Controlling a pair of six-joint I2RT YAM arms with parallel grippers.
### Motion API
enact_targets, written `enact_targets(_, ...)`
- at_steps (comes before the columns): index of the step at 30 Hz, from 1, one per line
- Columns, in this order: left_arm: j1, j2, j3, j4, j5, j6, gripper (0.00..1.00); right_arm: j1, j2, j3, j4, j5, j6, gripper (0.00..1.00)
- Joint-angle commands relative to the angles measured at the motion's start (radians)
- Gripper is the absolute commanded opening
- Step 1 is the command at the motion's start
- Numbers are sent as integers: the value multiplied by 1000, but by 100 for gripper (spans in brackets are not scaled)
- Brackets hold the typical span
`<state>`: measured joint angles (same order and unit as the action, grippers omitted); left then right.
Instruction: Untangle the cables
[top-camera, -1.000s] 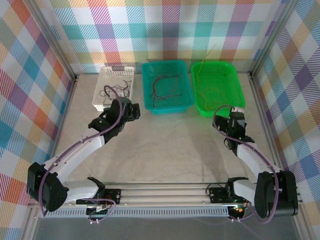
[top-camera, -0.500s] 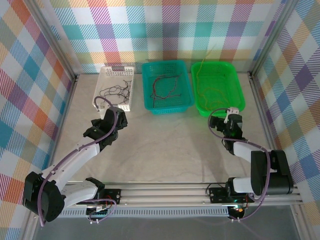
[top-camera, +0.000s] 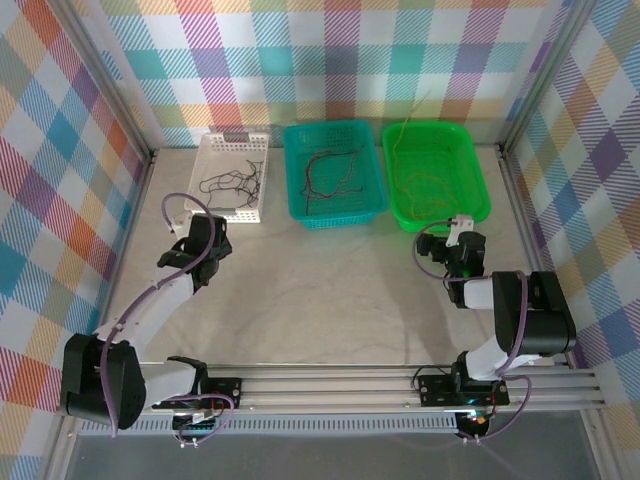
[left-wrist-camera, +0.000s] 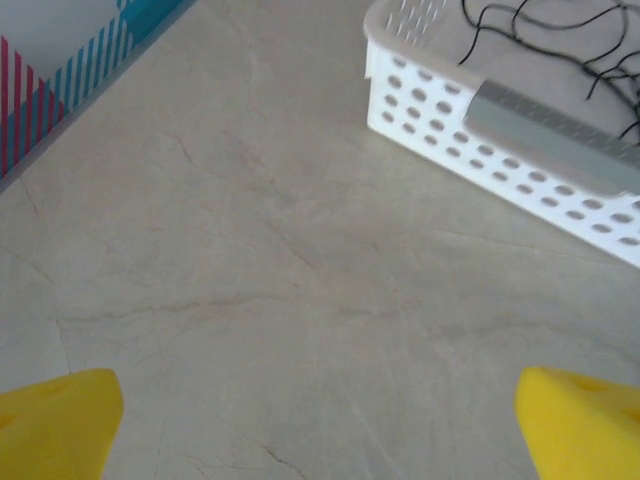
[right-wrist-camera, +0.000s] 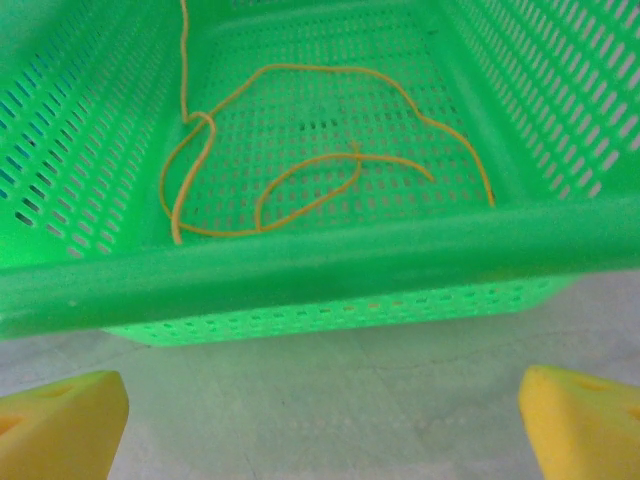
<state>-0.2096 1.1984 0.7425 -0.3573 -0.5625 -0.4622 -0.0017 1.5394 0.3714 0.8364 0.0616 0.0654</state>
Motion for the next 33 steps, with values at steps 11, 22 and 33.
enact_targets(11, 108, 32, -201, 546, 76, 272, 100, -7, -12, -14, 86, -10, -10, 100)
enact_targets(22, 127, 254, -287, 990, 201, 392, 100, -6, -10, -7, 75, -10, -10, 100)
enact_targets(33, 125, 380, -339, 1220, 336, 462, 100, -6, -9, 1, 63, -19, -12, 100)
